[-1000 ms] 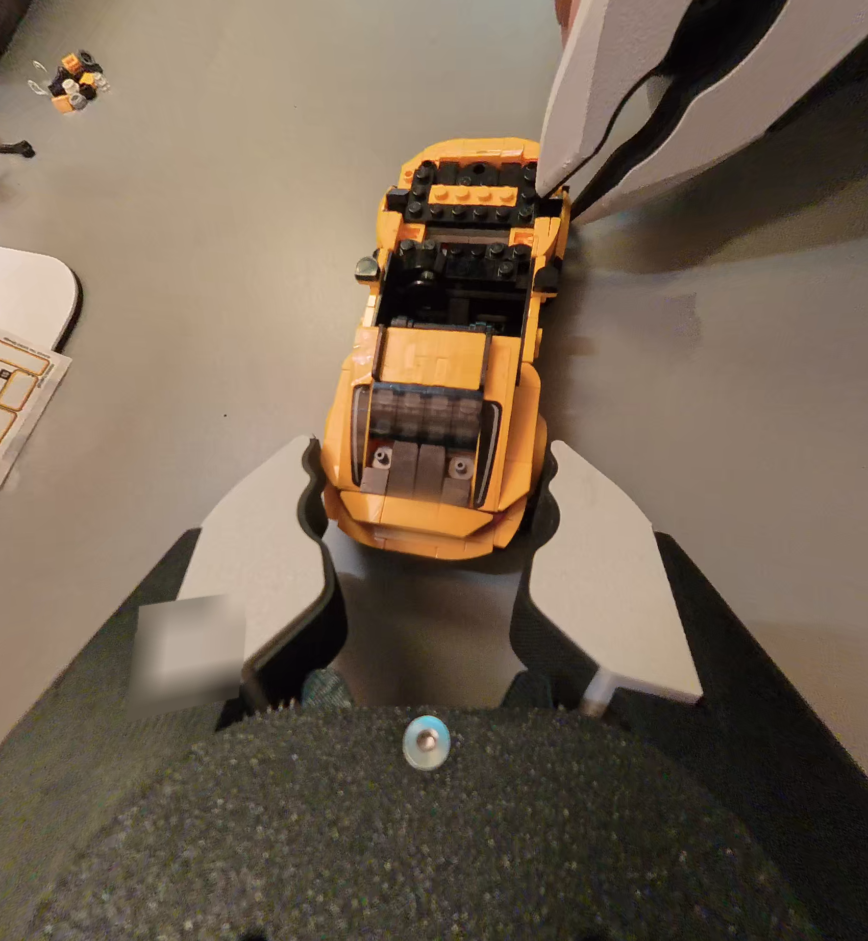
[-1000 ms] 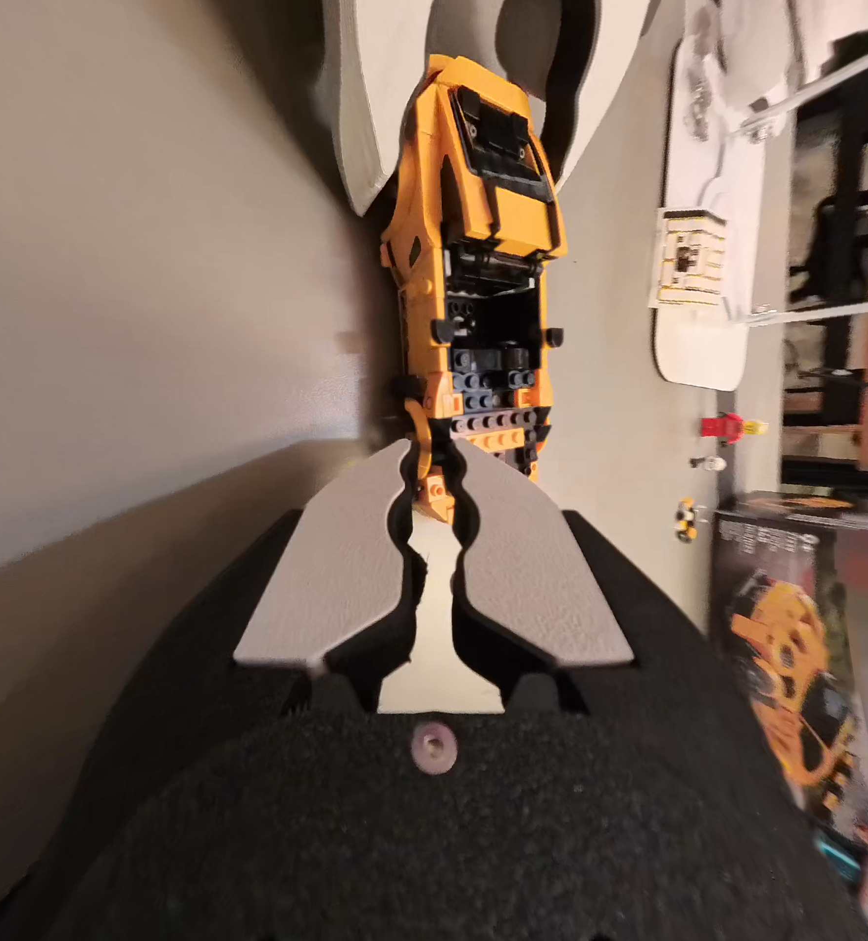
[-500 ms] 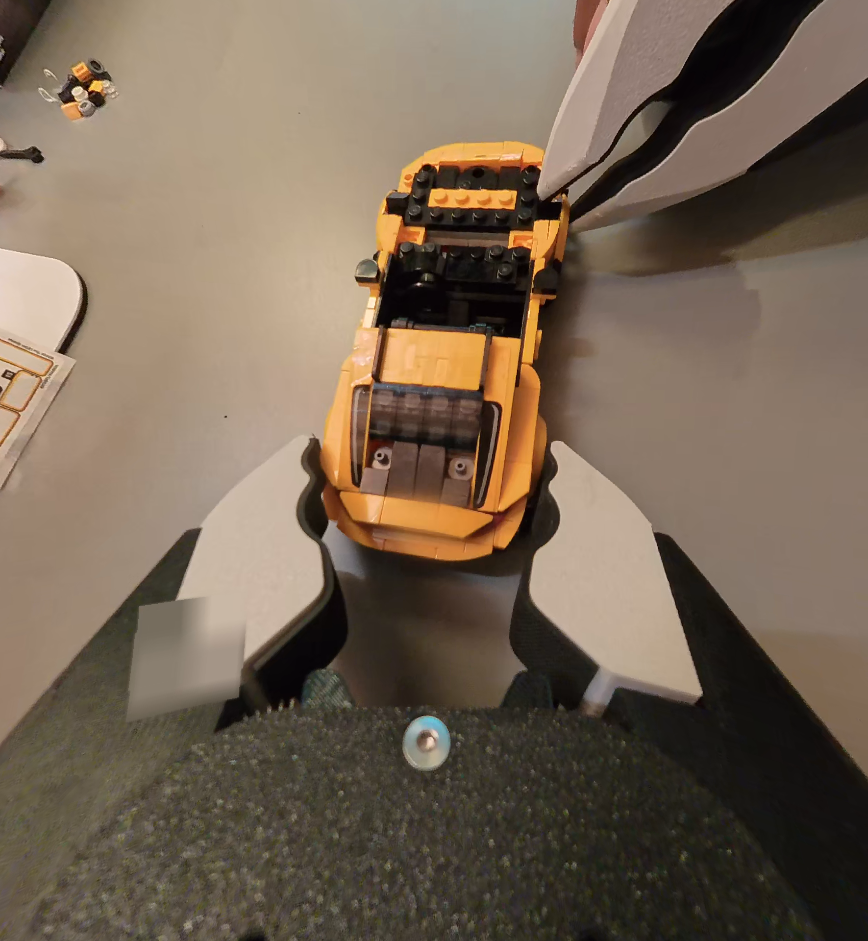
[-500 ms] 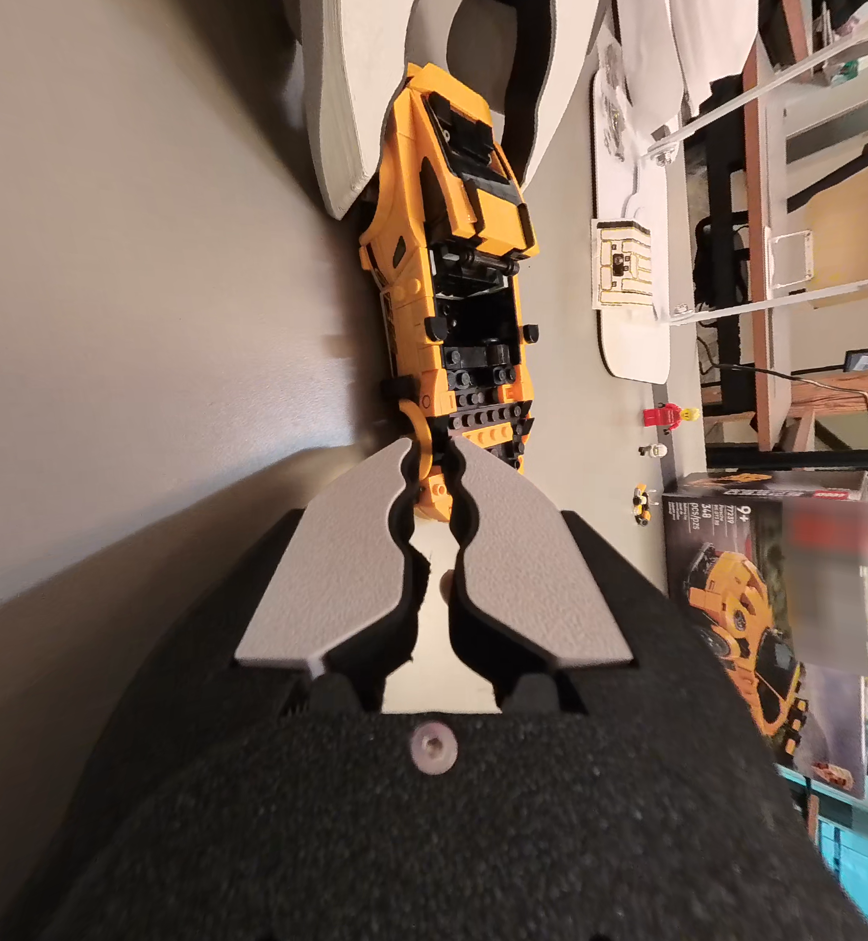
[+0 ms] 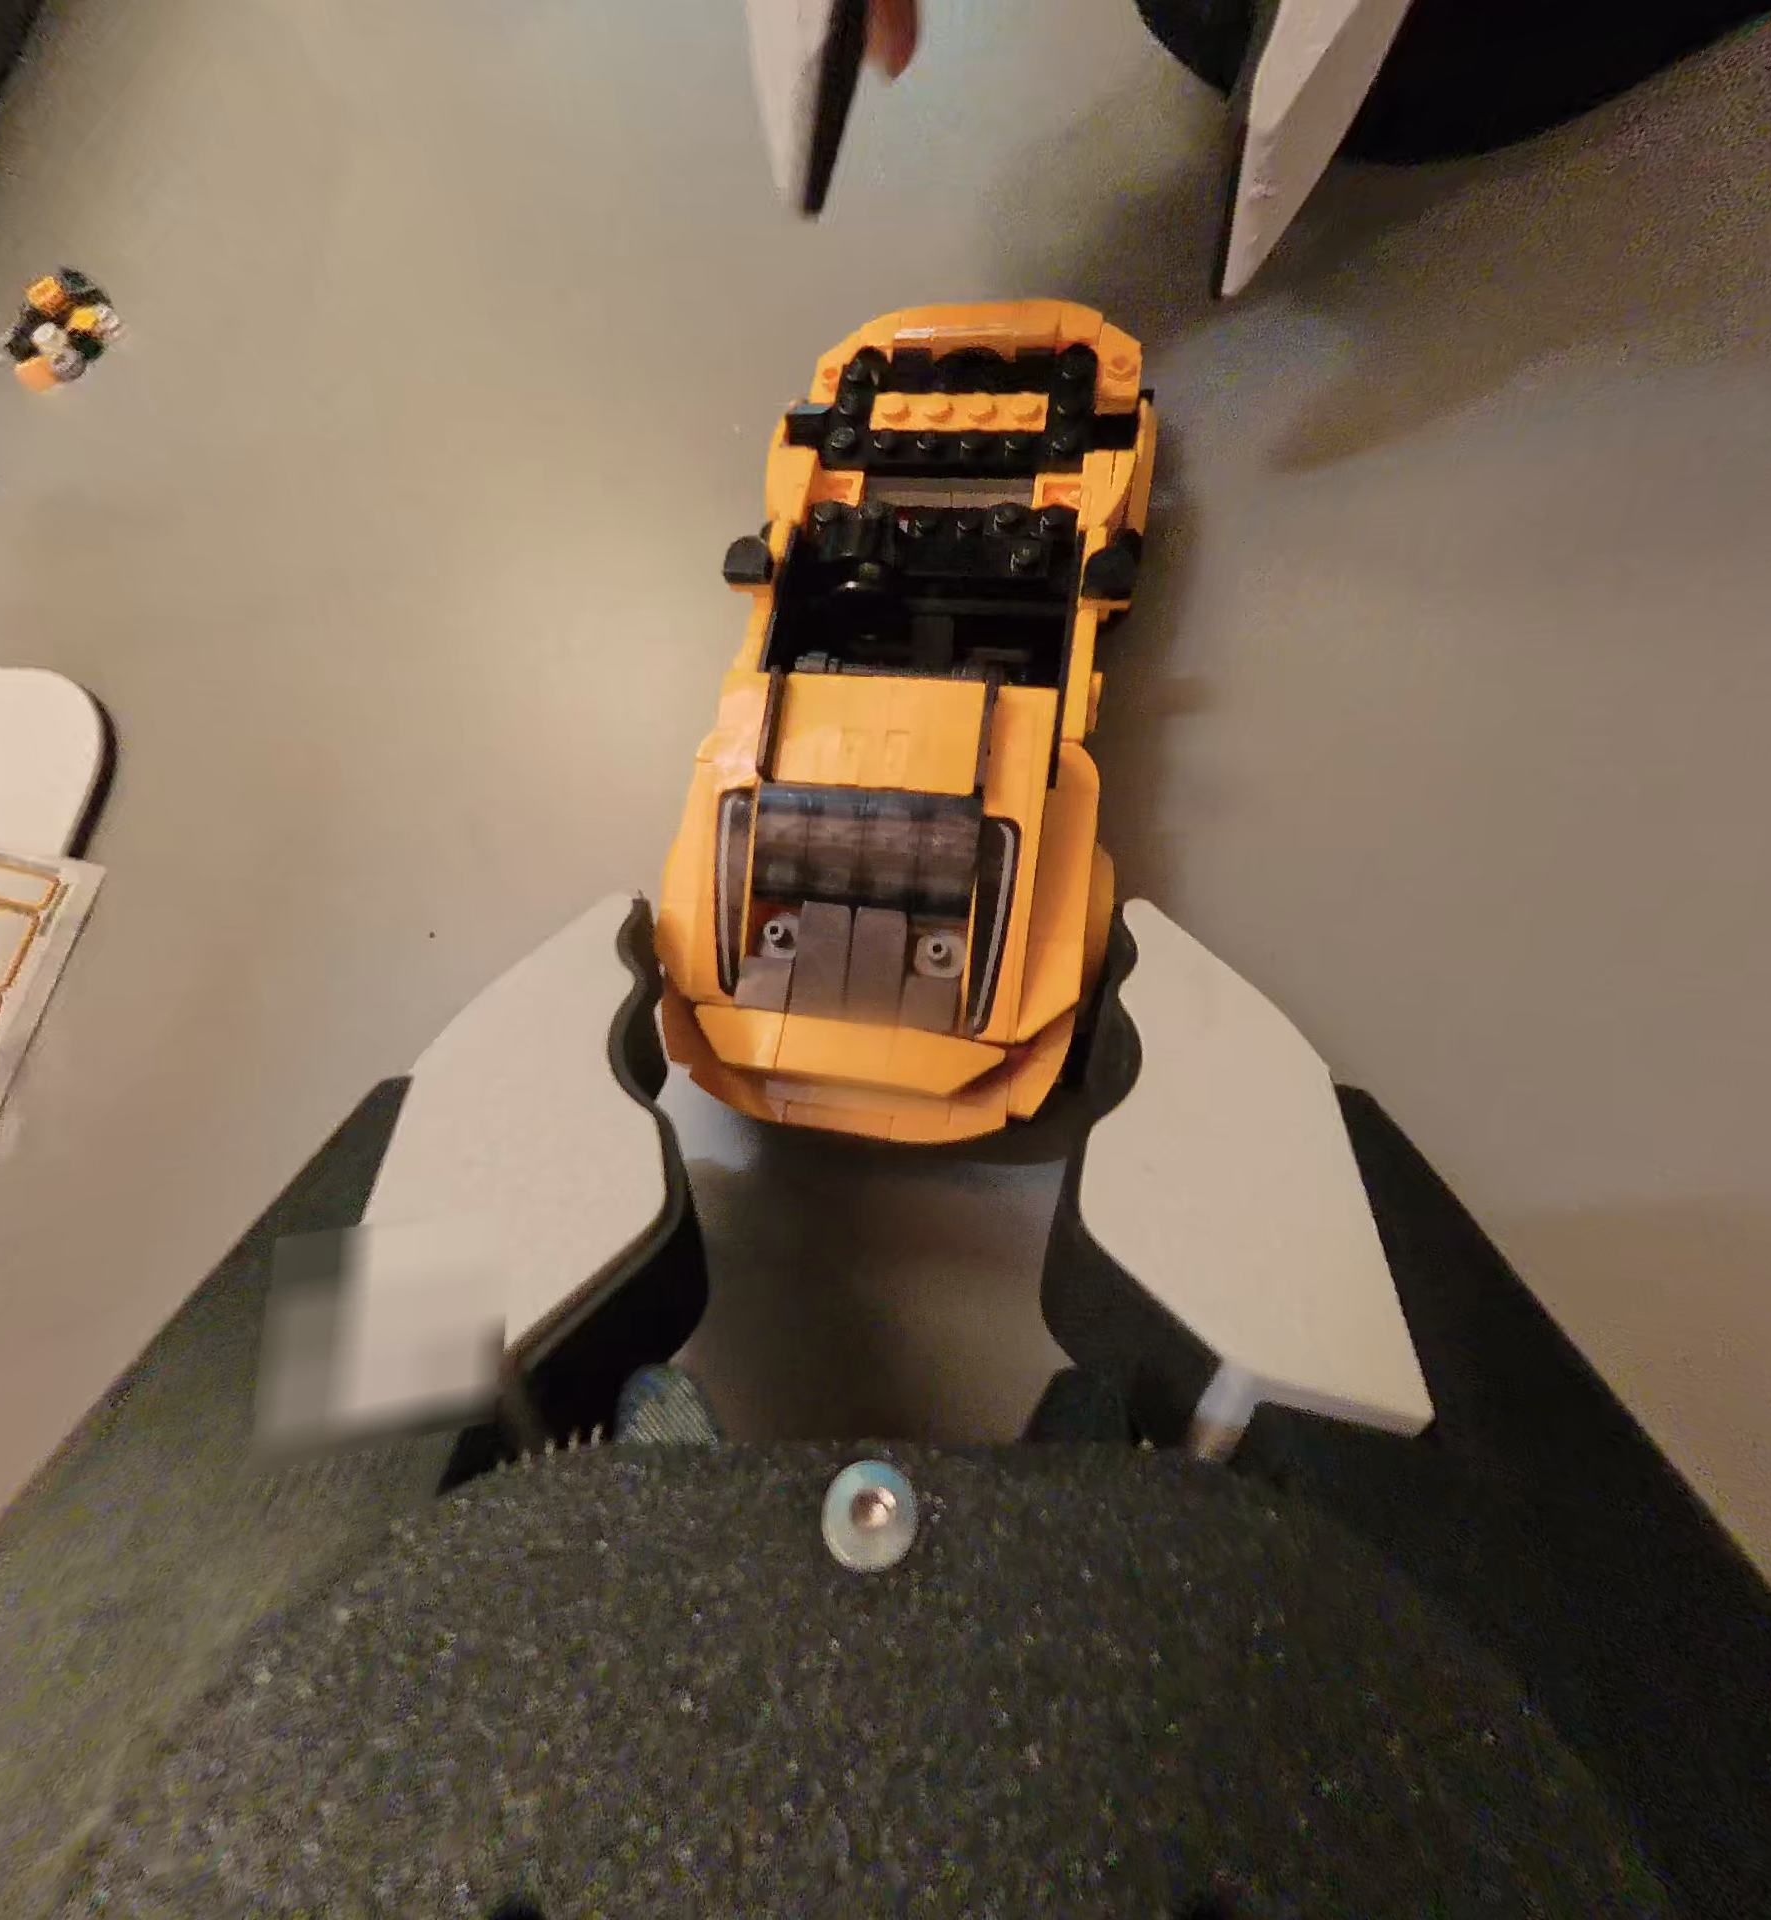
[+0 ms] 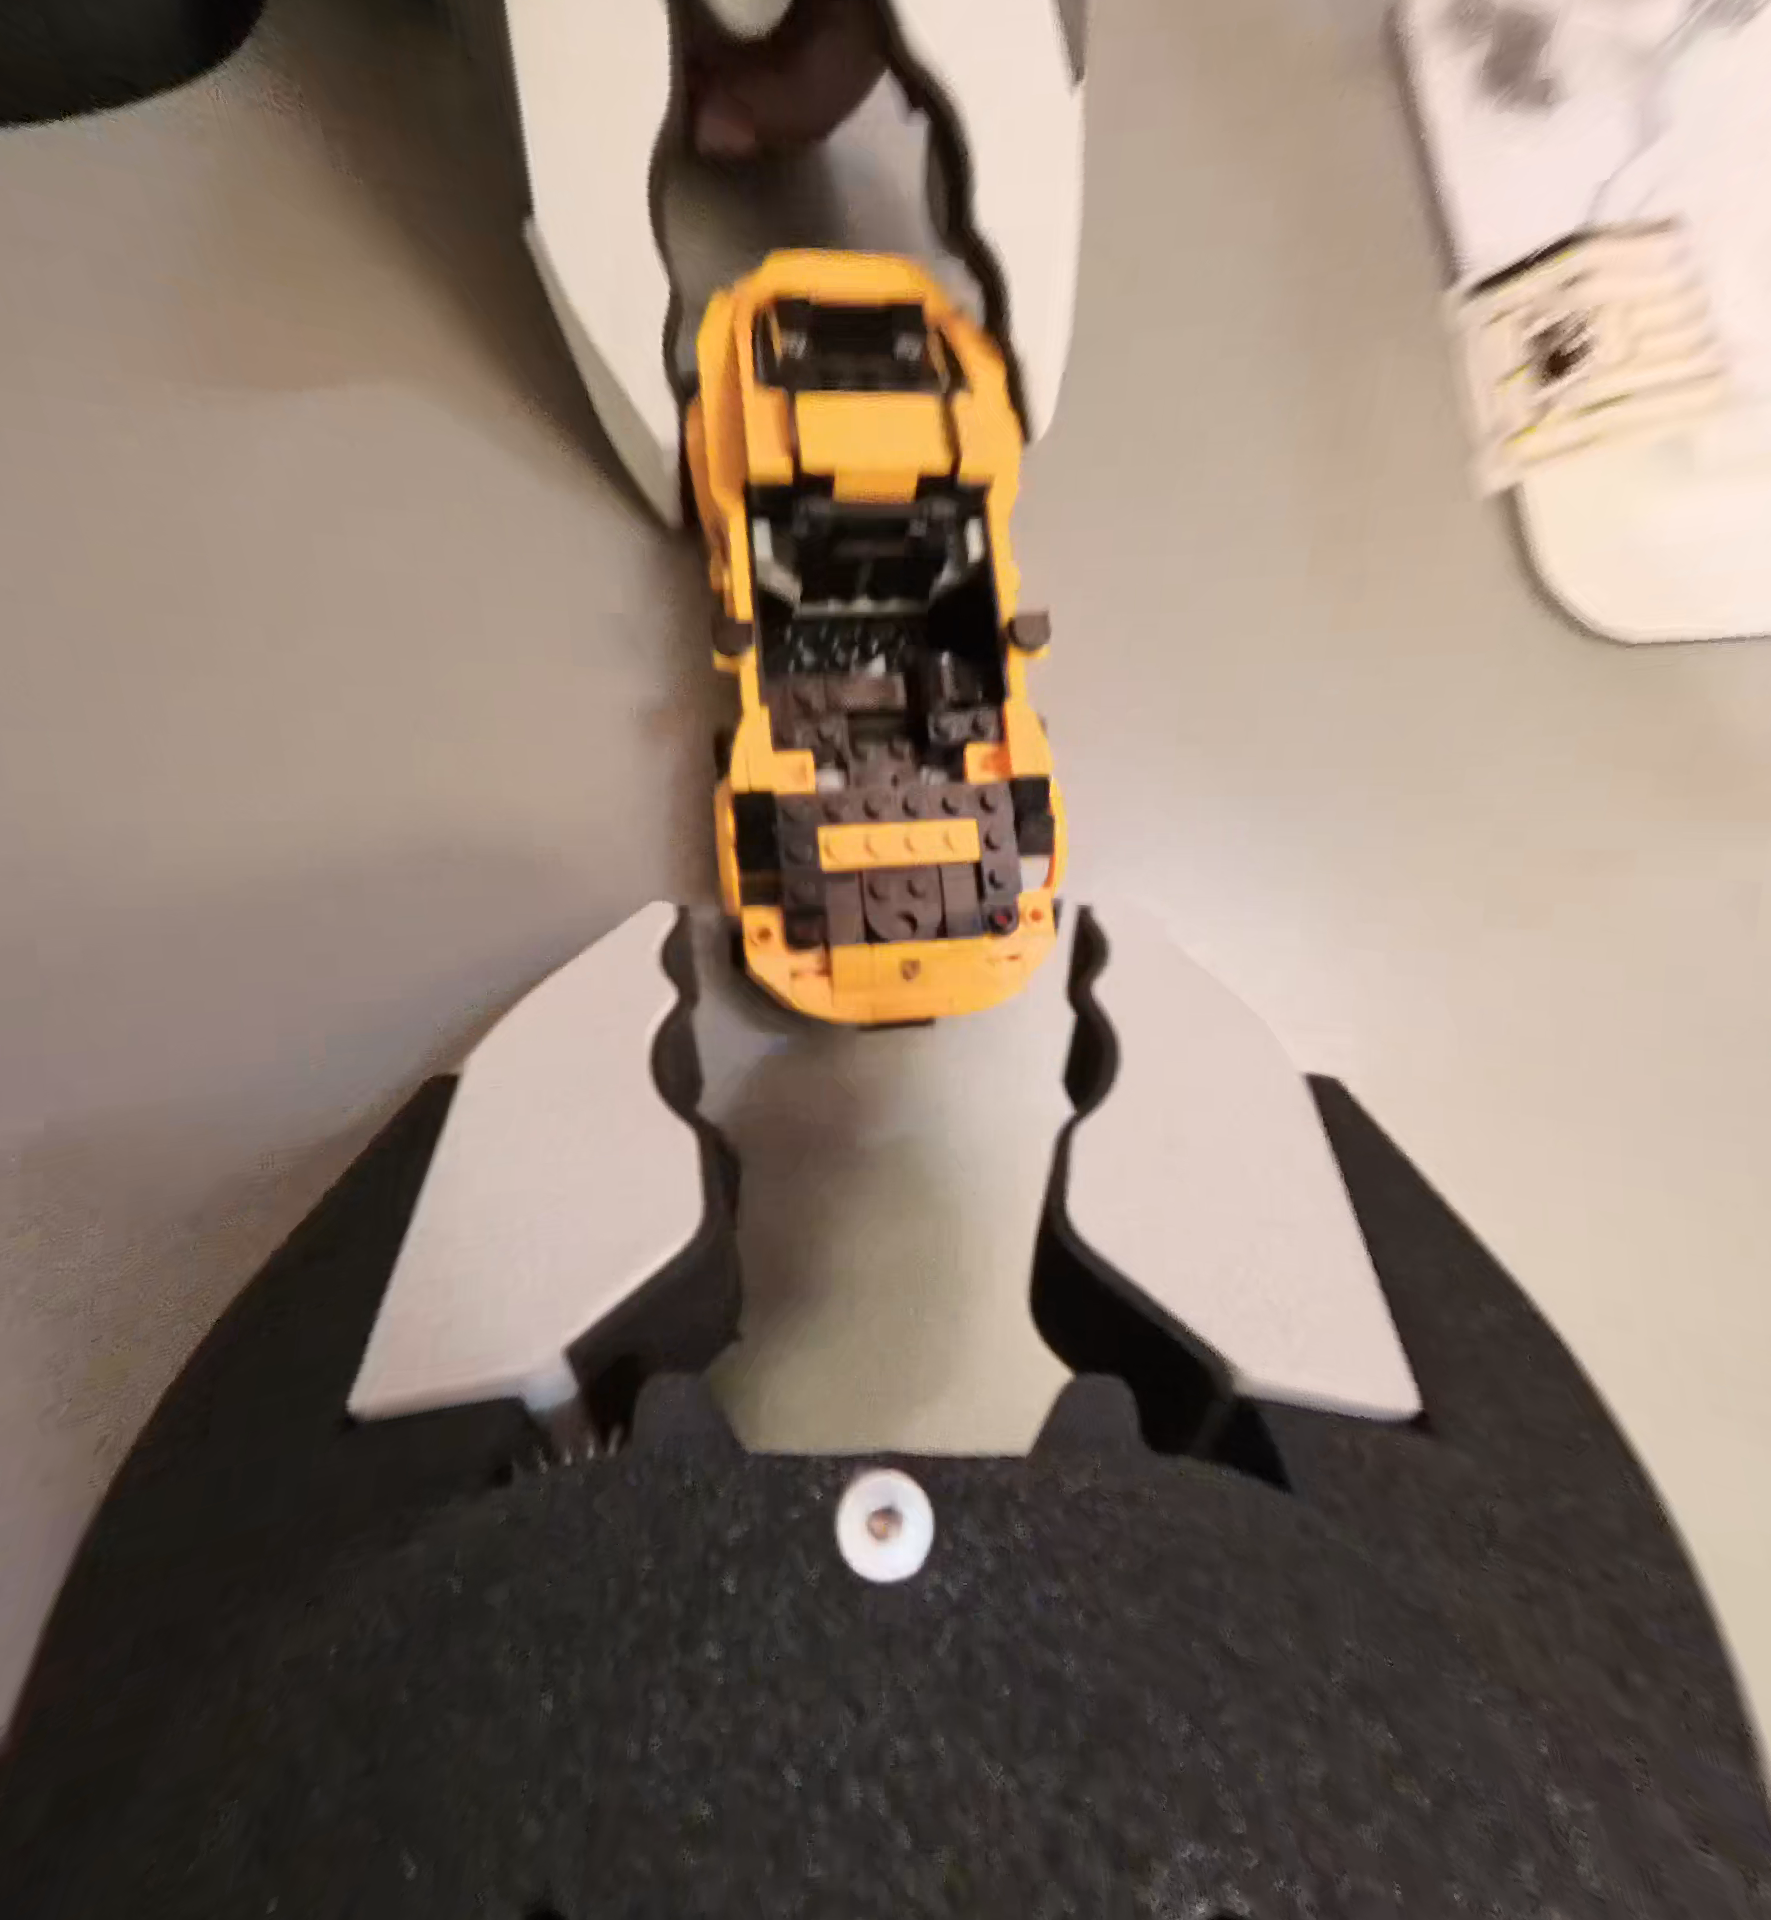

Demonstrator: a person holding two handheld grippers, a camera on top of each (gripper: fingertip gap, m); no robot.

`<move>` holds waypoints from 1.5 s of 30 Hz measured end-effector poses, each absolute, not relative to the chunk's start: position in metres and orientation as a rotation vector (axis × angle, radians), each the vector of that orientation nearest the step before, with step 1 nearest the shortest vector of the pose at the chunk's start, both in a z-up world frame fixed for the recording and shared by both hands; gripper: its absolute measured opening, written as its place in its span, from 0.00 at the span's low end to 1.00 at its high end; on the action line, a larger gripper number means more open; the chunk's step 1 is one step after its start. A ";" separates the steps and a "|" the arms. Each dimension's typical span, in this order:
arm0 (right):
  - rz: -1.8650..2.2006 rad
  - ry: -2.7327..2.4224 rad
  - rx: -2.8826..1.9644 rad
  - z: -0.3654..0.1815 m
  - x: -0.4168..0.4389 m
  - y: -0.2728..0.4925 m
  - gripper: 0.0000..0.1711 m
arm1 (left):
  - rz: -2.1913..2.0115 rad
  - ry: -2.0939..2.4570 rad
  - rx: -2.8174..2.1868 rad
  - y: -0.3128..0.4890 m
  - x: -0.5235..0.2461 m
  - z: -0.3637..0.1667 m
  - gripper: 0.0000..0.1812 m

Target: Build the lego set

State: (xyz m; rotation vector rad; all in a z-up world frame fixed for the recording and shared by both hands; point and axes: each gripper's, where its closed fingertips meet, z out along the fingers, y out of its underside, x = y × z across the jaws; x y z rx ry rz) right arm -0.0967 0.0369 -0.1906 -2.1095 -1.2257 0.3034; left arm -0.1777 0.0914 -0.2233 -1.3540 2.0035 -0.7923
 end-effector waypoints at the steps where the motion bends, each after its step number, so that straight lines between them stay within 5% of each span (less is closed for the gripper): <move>1: 0.365 -1.257 -2.145 -0.198 -0.093 0.037 0.45 | -0.802 2.020 -1.337 0.091 -0.177 -0.223 0.44; 3: 0.478 -1.310 -2.189 -0.213 -0.094 0.035 0.50 | -0.819 2.058 -1.299 0.090 -0.176 -0.223 0.44; 10: 0.361 -1.093 -2.308 -0.223 -0.095 0.028 0.41 | -0.588 1.908 -1.468 0.130 -0.178 -0.220 0.47; 13: 0.232 -0.849 -2.386 -0.224 -0.094 0.017 0.38 | -0.363 1.690 -1.646 0.156 -0.196 -0.214 0.35; 18: 0.107 -0.813 -2.355 -0.222 -0.119 -0.007 0.33 | -0.735 1.525 -1.805 0.092 -0.206 -0.201 0.32; 25: 0.285 -1.116 -2.171 -0.223 -0.198 -0.020 0.28 | -0.812 1.625 -1.825 0.032 -0.220 -0.197 0.49; 30: 0.561 -1.335 -1.905 -0.211 -0.243 -0.014 0.24 | -0.618 1.596 -1.804 0.045 -0.237 -0.202 0.51; 38: 0.372 -1.116 -1.813 -0.145 -0.150 0.040 0.28 | -0.505 1.642 -1.829 0.048 -0.215 -0.224 0.50; 40: 0.369 -1.011 -1.810 -0.138 -0.132 0.056 0.28 | -0.488 1.704 -1.801 0.054 -0.214 -0.223 0.41; 45: 0.374 -0.749 -1.679 -0.109 -0.114 0.090 0.28 | -0.512 1.884 -1.668 0.080 -0.212 -0.223 0.39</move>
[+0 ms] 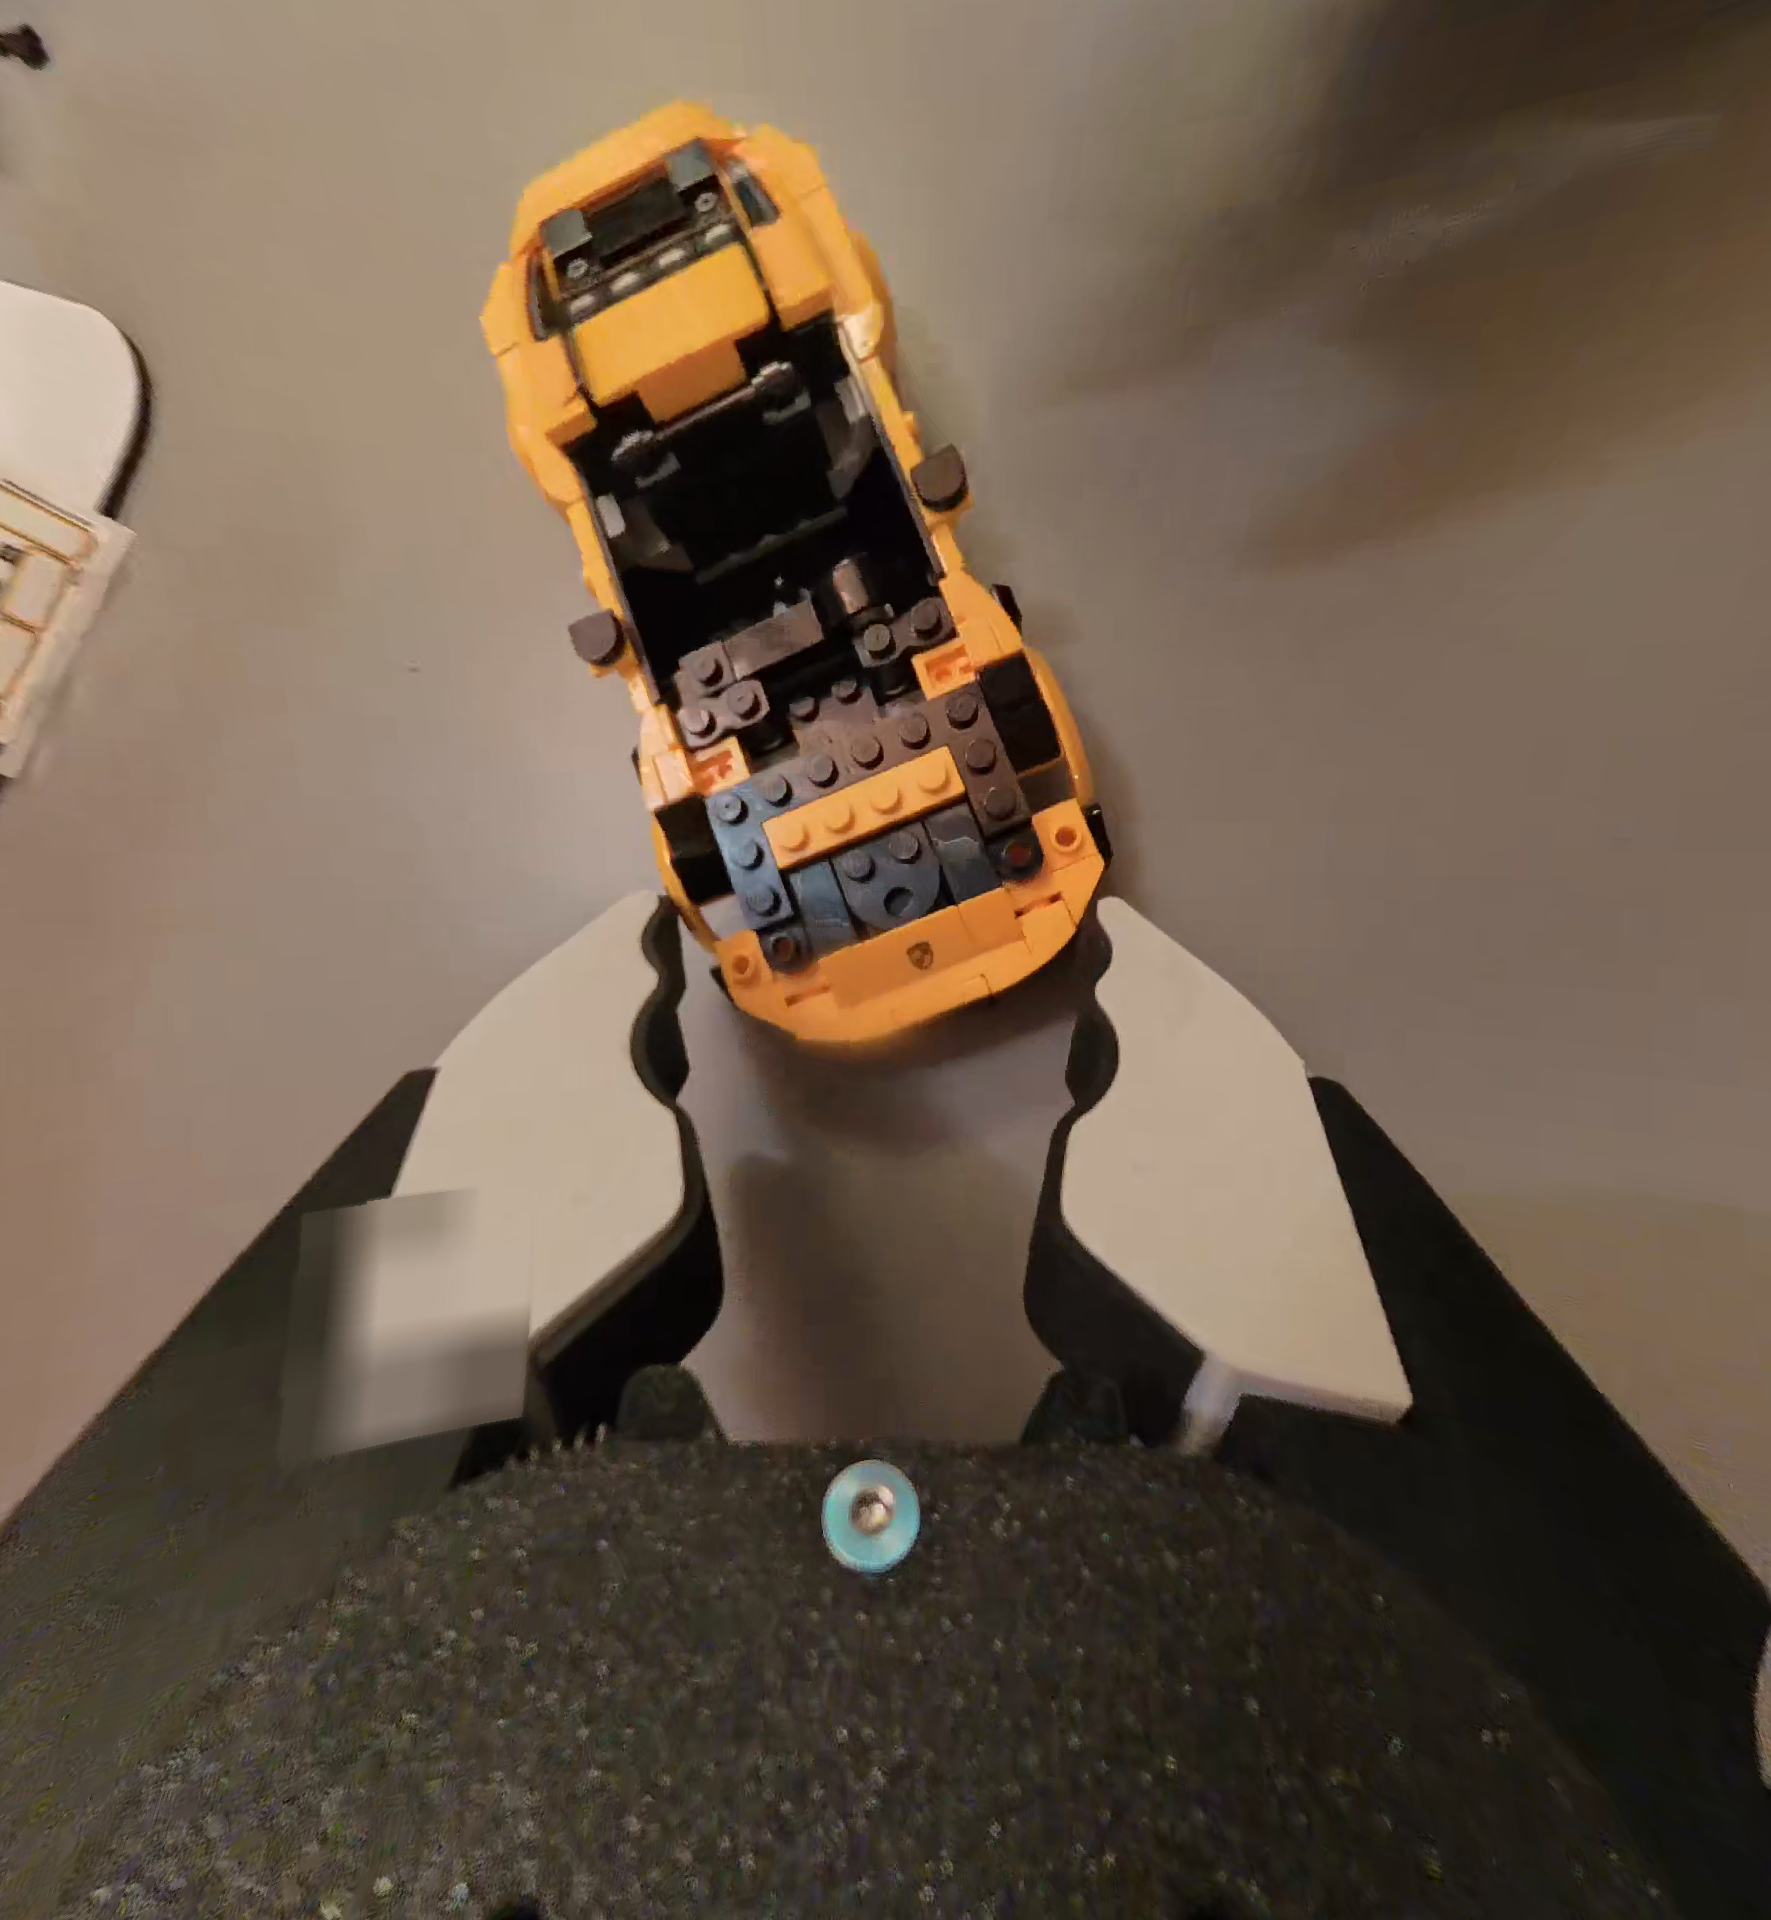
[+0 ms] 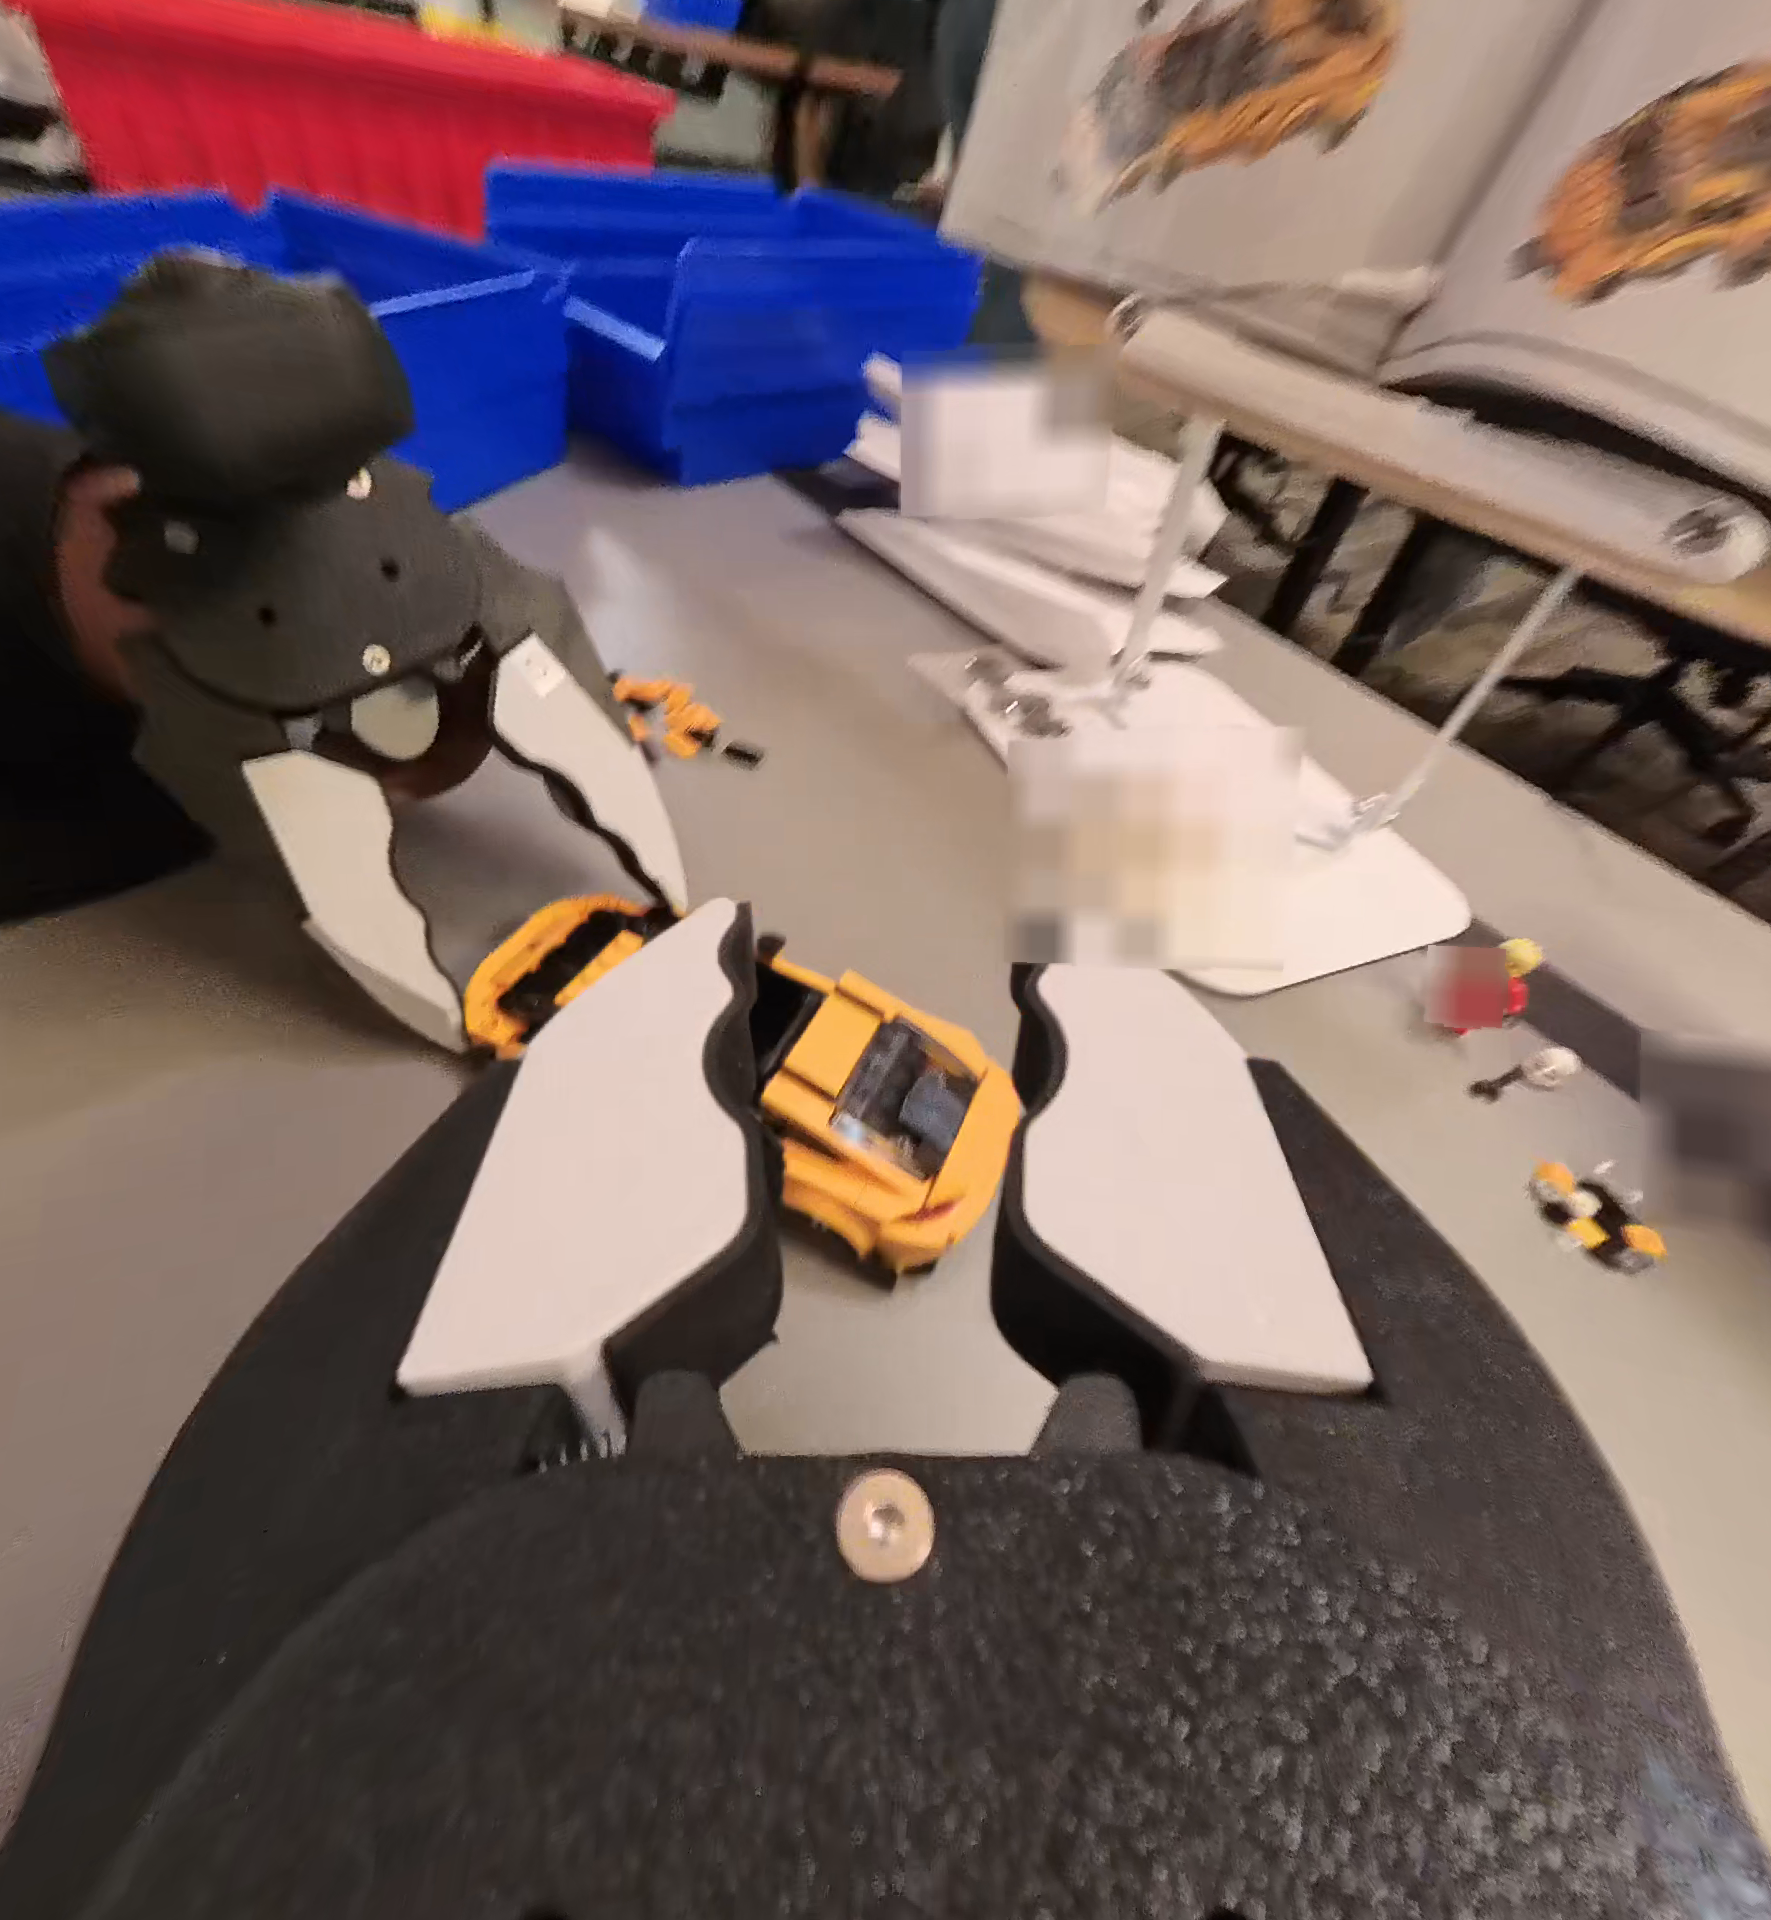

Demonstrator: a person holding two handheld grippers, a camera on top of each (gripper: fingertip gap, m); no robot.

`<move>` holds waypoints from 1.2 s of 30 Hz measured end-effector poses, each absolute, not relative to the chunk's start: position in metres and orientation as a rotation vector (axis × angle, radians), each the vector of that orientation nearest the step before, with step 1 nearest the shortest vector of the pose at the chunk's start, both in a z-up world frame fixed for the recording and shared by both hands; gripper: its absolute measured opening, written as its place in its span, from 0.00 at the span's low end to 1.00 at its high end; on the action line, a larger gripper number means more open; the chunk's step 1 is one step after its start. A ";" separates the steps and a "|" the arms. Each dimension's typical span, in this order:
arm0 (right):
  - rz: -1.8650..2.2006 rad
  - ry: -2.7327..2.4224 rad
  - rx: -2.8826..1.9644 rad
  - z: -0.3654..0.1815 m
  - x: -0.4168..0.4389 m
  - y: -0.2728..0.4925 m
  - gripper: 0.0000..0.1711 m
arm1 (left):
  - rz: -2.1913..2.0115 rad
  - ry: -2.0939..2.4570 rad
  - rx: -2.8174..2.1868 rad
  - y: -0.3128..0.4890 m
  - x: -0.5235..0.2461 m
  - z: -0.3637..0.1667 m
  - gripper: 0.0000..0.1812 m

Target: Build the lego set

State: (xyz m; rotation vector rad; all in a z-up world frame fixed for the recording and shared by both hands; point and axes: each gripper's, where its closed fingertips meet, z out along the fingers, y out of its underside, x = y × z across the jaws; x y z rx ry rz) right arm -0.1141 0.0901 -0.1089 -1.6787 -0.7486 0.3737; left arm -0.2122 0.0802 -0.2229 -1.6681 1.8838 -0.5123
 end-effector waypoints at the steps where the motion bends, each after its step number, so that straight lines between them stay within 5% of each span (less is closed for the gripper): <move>1: 0.356 -0.717 -1.652 -0.103 -0.111 0.097 0.27 | -0.524 1.894 -1.655 0.086 -0.211 -0.223 0.39; 9: 0.176 -0.628 -1.449 -0.029 -0.099 0.163 0.23 | -0.678 1.682 -1.591 0.105 -0.214 -0.203 0.40; 14: 0.093 -0.546 -1.363 0.046 -0.119 0.233 0.16 | -0.818 1.289 -1.510 0.127 -0.220 -0.143 0.21; 18: -0.004 -0.383 -1.363 0.077 -0.116 0.295 0.00 | -0.736 1.114 -1.462 0.144 -0.234 -0.120 0.11; 22: 0.020 -0.306 -1.445 0.066 -0.111 0.326 0.00 | -0.694 0.974 -1.470 0.156 -0.246 -0.109 0.00; 31: 0.084 -0.505 -1.255 0.059 -0.117 0.246 0.00 | -0.532 0.555 -1.402 0.173 -0.351 -0.015 0.00; 36: 0.130 -0.708 -1.299 -0.007 -0.109 0.175 0.00 | -0.522 0.692 -1.725 0.153 -0.362 -0.076 0.00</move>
